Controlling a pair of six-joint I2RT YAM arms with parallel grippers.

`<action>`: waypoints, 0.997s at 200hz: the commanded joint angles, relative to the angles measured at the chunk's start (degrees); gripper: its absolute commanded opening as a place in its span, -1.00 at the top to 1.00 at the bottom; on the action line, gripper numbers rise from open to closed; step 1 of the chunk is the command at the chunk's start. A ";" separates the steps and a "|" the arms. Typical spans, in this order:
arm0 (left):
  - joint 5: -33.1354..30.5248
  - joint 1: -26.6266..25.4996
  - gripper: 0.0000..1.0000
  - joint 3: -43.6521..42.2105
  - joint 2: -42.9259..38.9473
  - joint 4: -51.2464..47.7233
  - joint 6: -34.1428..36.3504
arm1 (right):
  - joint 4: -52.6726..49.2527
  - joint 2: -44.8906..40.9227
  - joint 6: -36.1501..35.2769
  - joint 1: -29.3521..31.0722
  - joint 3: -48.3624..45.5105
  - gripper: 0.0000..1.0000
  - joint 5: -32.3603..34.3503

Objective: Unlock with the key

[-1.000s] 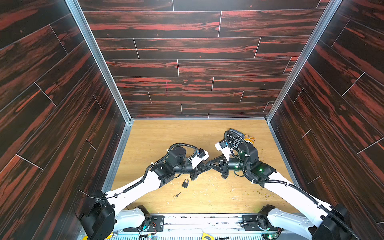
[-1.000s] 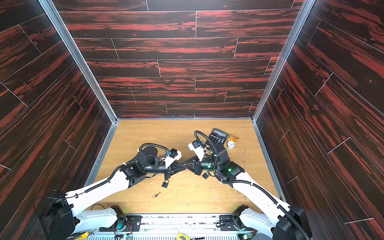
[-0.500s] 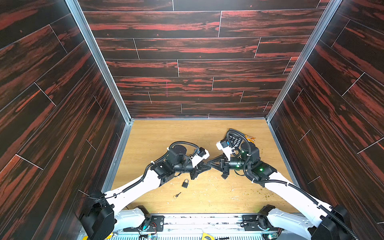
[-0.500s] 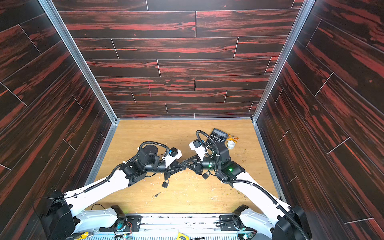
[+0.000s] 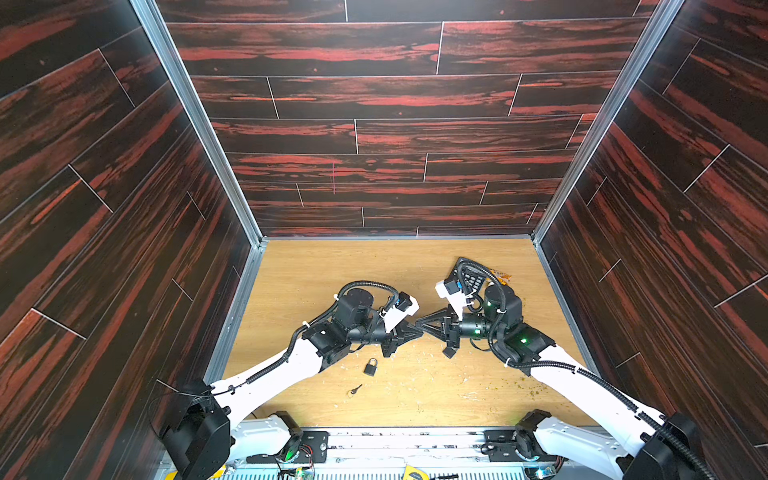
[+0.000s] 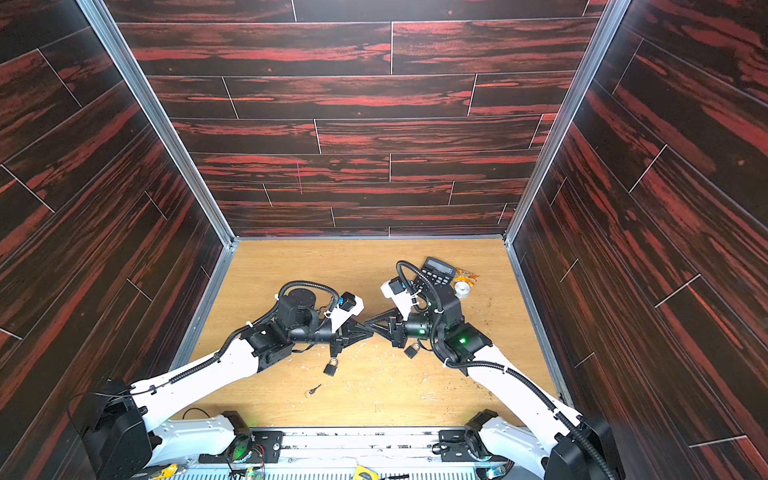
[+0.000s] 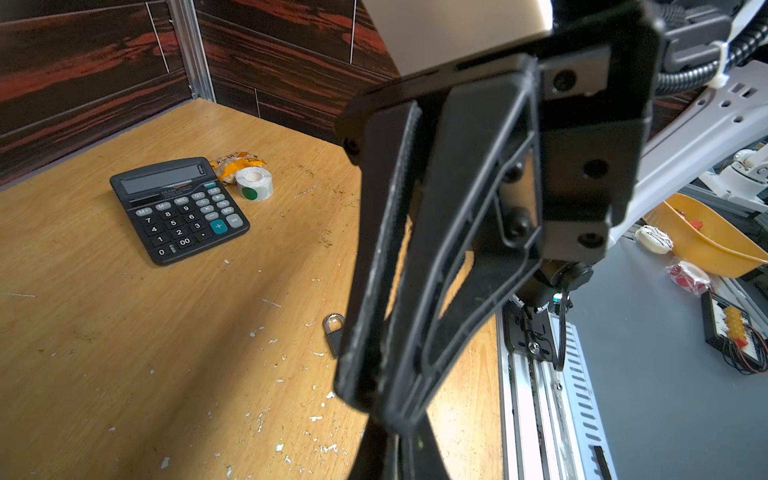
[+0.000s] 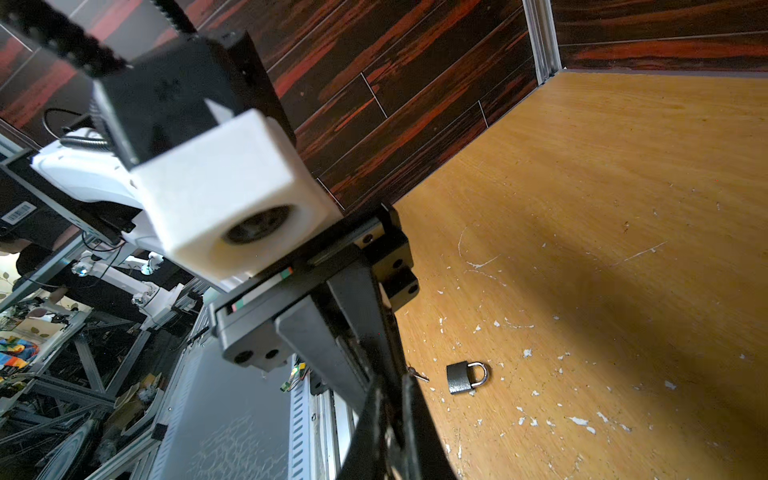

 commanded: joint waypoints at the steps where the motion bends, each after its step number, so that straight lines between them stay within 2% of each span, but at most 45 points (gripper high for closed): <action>1: -0.96 0.34 1.00 1.73 -0.16 3.03 1.17 | 0.61 -1.03 3.37 -0.80 -0.42 1.00 2.76; 69: -3.44 0.73 0.60 -0.36 -1.87 4.17 -0.02 | -0.24 -1.13 4.65 -1.10 1.76 1.00 6.26; 85: -3.72 0.83 0.44 -0.87 -2.25 4.60 -0.49 | -0.50 -1.23 5.42 -1.11 2.21 1.00 7.86; 111: -5.80 0.91 0.41 -2.03 -2.10 6.68 -2.33 | 1.09 -1.24 7.38 -1.17 2.30 1.00 8.39; 128: -7.36 1.04 0.23 -2.84 -2.96 6.95 -2.97 | 1.14 -1.69 9.23 -1.36 2.99 1.00 9.82; 145: -11.36 1.13 0.02 -4.97 -4.62 10.28 -6.67 | 0.91 -2.61 11.18 -1.37 3.87 1.00 11.82; 174: -15.07 1.13 -0.22 -7.86 -7.41 17.09 -14.75 | 0.56 -2.87 15.23 -1.33 4.65 1.00 16.33; 199: -23.80 1.13 -0.24 -8.46 -7.92 21.46 -26.88 | 2.14 -1.50 19.77 -1.33 4.48 1.00 21.05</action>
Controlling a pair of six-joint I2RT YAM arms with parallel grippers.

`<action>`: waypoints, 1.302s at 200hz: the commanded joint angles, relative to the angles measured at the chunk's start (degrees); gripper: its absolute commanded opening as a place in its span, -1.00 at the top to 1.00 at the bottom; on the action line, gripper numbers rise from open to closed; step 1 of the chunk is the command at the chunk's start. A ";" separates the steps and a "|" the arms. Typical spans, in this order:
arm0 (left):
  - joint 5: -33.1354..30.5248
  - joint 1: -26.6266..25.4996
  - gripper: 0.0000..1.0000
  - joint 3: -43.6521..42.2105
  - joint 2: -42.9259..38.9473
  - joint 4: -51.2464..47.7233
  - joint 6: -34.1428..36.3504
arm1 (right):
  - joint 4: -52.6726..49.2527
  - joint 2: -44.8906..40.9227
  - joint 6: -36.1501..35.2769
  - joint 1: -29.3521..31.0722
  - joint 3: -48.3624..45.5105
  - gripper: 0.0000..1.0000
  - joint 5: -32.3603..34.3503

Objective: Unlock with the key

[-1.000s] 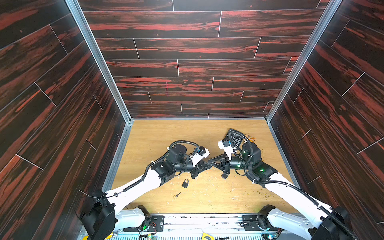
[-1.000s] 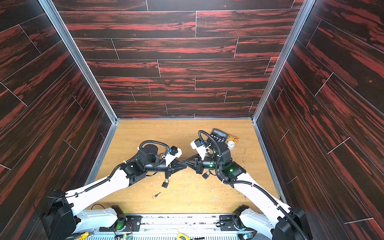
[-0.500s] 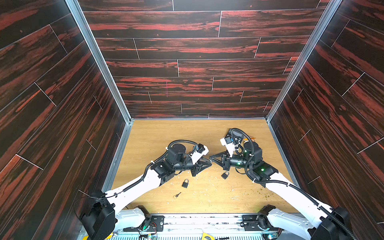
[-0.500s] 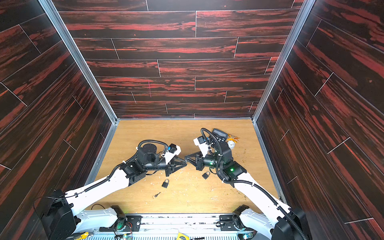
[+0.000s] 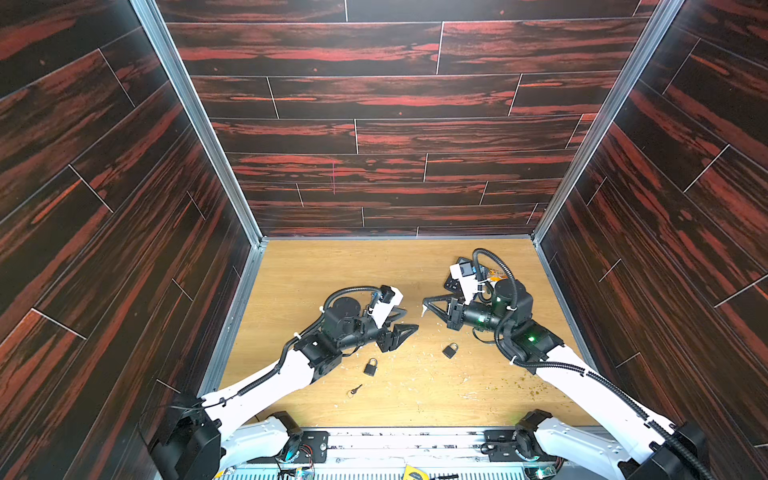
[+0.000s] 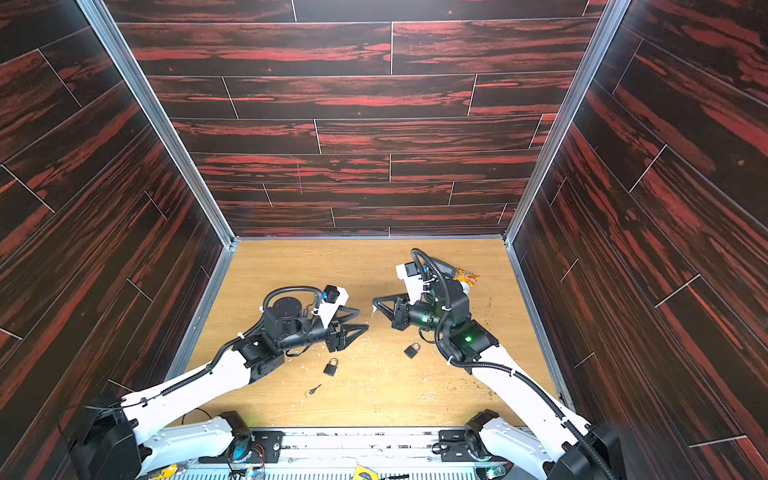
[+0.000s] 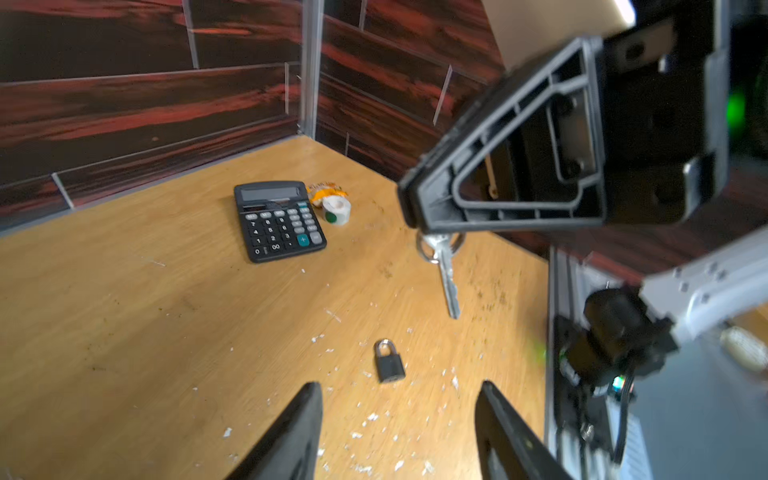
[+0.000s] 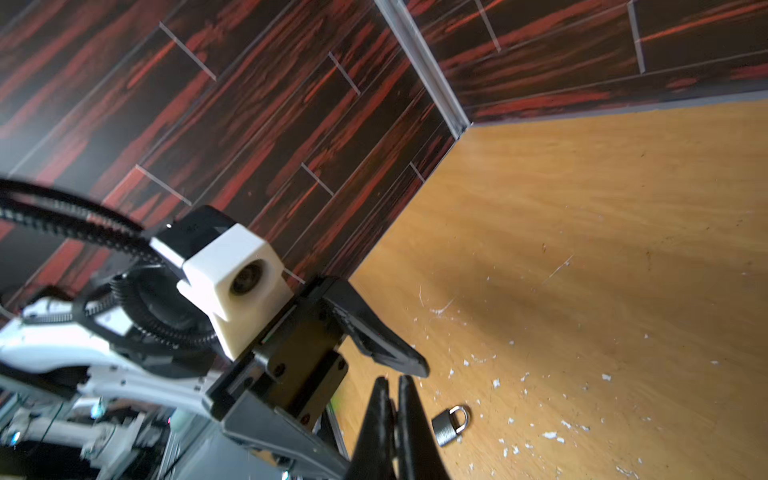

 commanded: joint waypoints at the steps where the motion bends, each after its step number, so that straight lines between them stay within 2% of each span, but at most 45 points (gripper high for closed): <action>1: -9.56 0.34 -0.24 -0.46 -1.90 8.08 -13.05 | 1.66 0.31 6.33 -0.28 0.92 1.00 6.39; 49: -22.42 0.09 -0.22 -3.49 -1.52 16.46 -36.07 | 10.40 1.81 16.18 0.33 -2.51 1.00 12.08; 77: -24.36 -0.59 -0.21 -2.95 0.30 17.21 -42.80 | 12.33 2.93 18.42 2.33 -2.97 1.00 15.60; 129: -22.98 -2.42 -0.15 -2.15 5.21 25.28 -47.52 | 16.08 5.20 21.51 4.63 -3.07 1.00 17.94; 187: -20.36 -3.58 -0.02 -0.81 7.38 28.50 -49.57 | 17.86 6.41 23.52 5.39 -2.80 1.00 18.53; 251: -18.18 -4.46 0.20 0.34 9.44 29.95 -50.89 | 19.37 7.51 24.74 5.84 -2.62 1.00 17.92; 260: -17.90 -4.58 0.28 0.50 9.70 30.35 -50.81 | 19.45 7.59 24.72 5.79 -2.67 1.00 17.99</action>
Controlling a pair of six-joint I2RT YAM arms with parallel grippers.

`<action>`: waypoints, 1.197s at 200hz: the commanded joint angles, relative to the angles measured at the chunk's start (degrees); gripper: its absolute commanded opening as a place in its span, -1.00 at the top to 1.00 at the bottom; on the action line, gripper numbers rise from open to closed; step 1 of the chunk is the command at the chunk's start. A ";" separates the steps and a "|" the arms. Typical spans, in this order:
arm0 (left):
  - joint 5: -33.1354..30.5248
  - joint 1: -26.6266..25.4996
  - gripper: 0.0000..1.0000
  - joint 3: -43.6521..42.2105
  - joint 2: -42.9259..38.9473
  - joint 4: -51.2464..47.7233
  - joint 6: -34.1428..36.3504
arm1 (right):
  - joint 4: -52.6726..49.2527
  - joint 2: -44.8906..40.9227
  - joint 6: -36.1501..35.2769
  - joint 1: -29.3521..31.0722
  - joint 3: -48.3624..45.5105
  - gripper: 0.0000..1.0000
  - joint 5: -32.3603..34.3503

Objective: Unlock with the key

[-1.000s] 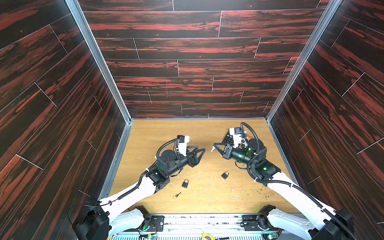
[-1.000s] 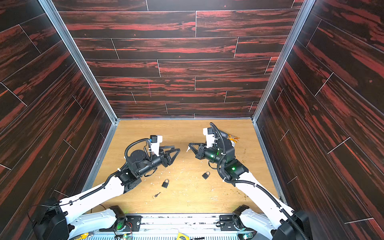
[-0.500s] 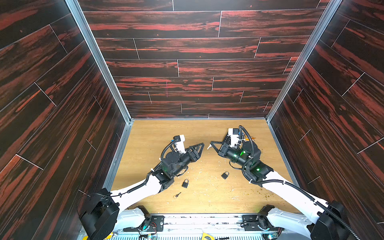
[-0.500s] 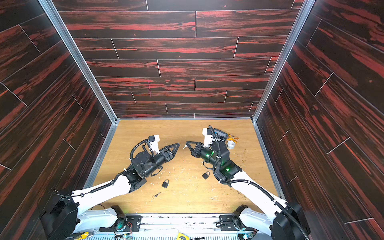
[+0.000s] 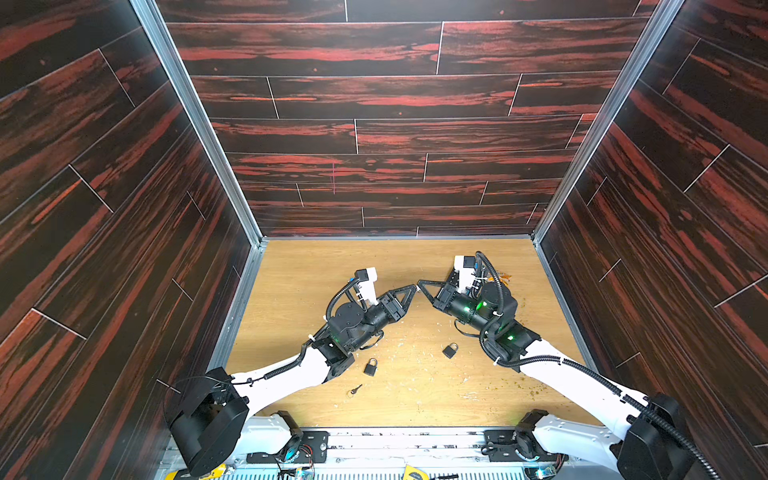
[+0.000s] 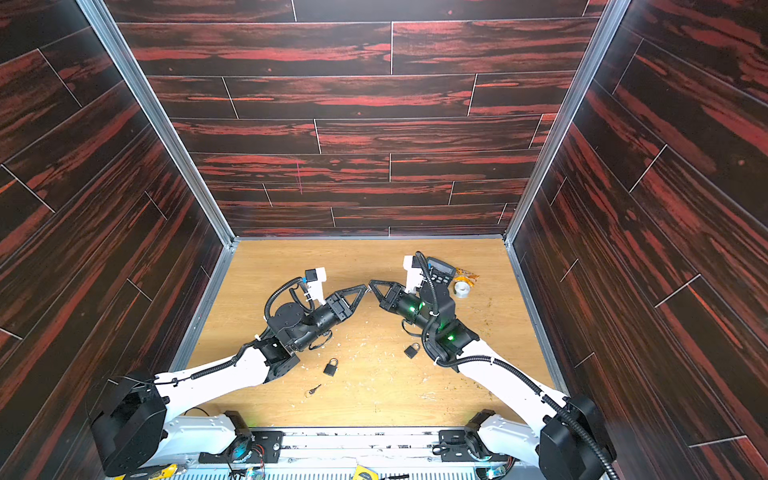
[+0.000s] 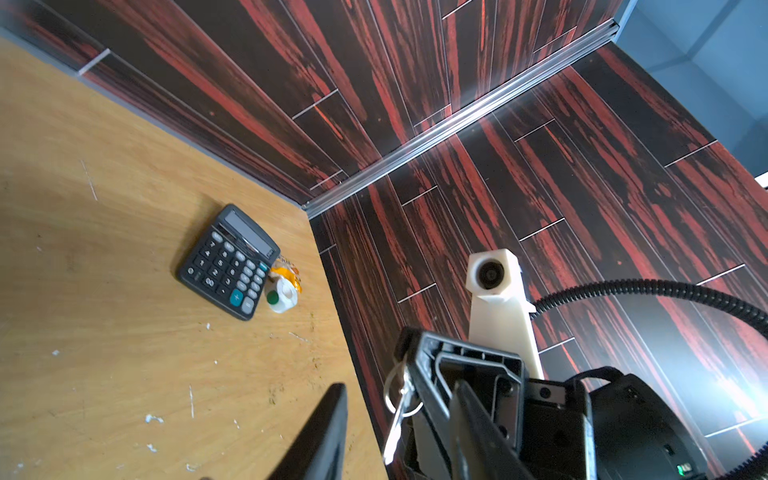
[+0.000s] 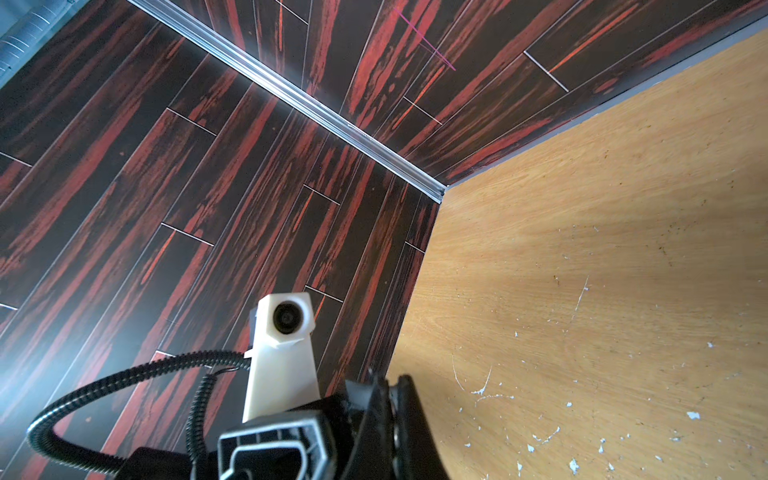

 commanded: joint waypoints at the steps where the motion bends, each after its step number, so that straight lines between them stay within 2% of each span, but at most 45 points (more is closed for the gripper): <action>1: 1.28 -0.60 0.28 1.84 0.31 3.13 -0.87 | 2.25 0.80 1.06 0.35 -0.07 1.00 0.46; 112: 0.99 -0.99 0.55 0.81 0.42 3.91 -1.21 | 2.47 0.03 1.08 0.35 -1.14 1.00 2.28; 209: 0.36 -1.00 1.00 0.96 -0.03 3.12 0.58 | 2.41 -0.12 0.64 0.38 -1.56 1.00 2.18; 239: -0.88 -0.97 1.00 0.32 -0.80 2.24 1.85 | 1.39 -0.67 -0.63 0.39 -1.43 1.00 2.54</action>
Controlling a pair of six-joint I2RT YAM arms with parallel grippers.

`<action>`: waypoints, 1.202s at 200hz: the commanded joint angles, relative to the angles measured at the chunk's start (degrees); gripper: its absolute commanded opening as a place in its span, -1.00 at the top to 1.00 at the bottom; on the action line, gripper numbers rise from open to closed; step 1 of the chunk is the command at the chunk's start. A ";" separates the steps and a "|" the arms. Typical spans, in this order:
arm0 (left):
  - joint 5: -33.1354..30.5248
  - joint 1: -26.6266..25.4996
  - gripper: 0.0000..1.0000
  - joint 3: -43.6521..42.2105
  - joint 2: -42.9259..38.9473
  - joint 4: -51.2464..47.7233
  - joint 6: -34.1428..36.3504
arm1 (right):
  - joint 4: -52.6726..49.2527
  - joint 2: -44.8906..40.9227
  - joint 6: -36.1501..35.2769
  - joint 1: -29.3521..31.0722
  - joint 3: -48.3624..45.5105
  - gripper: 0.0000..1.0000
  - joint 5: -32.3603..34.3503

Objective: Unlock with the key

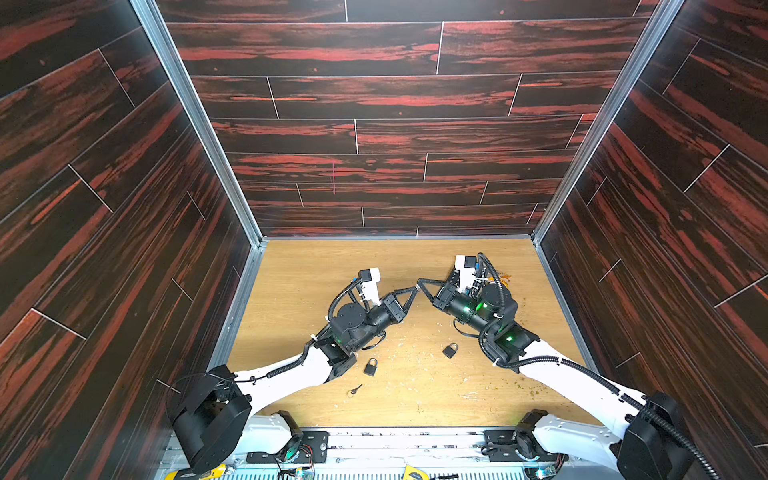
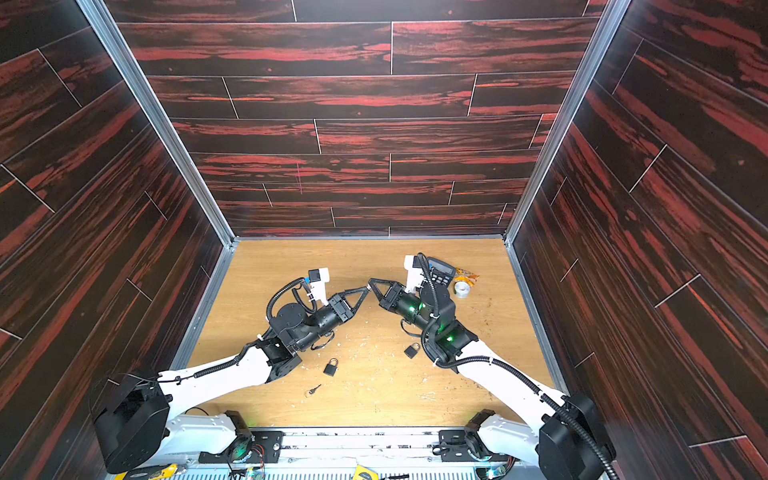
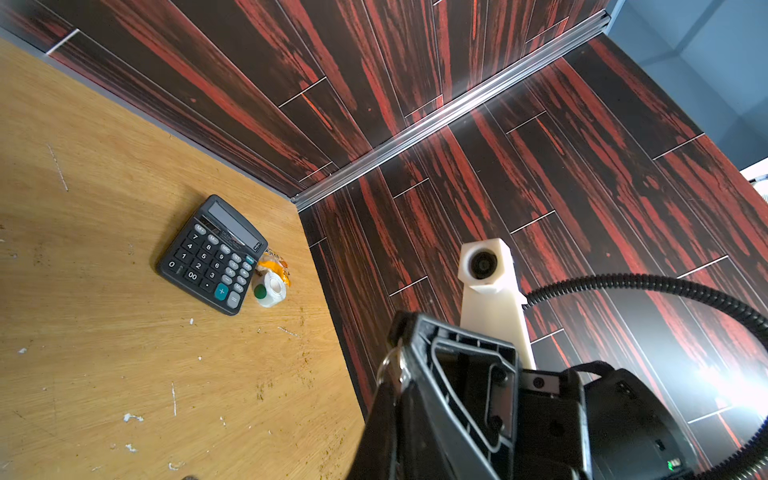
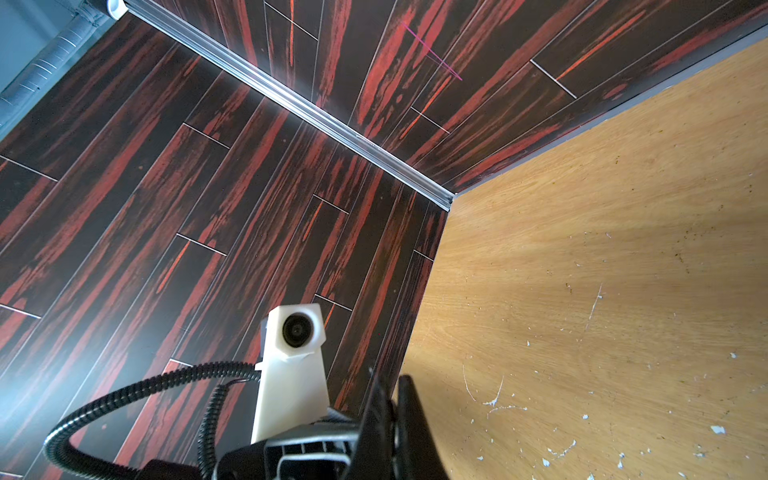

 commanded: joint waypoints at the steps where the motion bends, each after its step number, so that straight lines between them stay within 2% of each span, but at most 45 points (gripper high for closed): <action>1: -1.55 -0.26 1.00 -0.11 -1.51 1.23 1.79 | -1.48 -0.91 -1.93 0.19 -0.61 1.00 1.45; 17: -2.87 -0.27 1.00 -0.65 -2.12 0.77 2.82 | -2.98 -1.49 -2.76 0.17 -0.21 1.00 2.04; 37: -3.03 0.03 1.00 -0.98 -3.70 -2.85 5.66 | -5.03 -2.89 -4.62 0.14 0.64 0.68 2.68; 48: -1.64 0.47 1.00 0.32 -4.85 -9.41 9.65 | -7.33 -3.97 -6.26 0.09 1.53 0.49 2.85; 66: -1.58 1.04 1.00 4.37 -6.81 -26.03 17.05 | -10.93 -5.89 -8.44 -0.42 2.45 0.32 2.13; 76: -0.87 1.38 1.00 6.63 -7.14 -33.63 22.40 | -12.47 -6.88 -9.29 -1.64 2.56 0.20 -0.59; 100: 4.61 2.61 1.00 12.86 -6.19 -48.89 34.69 | -16.54 -7.82 -11.25 -5.85 2.99 0.14 -10.50; 114: 7.74 3.29 1.00 15.69 -5.19 -54.42 40.55 | -19.49 -8.08 -14.01 -7.82 3.50 0.05 -16.65; 135: 13.51 4.69 1.00 19.07 -3.50 -59.28 45.52 | -24.96 -8.18 -19.44 -9.71 4.35 0.04 -24.05; 147: 17.15 5.40 1.00 20.70 -2.47 -60.97 47.73 | -26.89 -8.86 -22.89 -9.89 3.71 0.03 -26.15; 182: 23.94 6.16 1.00 25.00 -0.09 -64.80 53.16 | -24.30 -10.05 -27.12 -11.80 -1.33 0.07 -32.97; 240: 29.27 6.22 1.00 29.34 1.71 -69.99 58.23 | -19.91 -8.45 -33.95 -11.91 -4.02 0.15 -37.15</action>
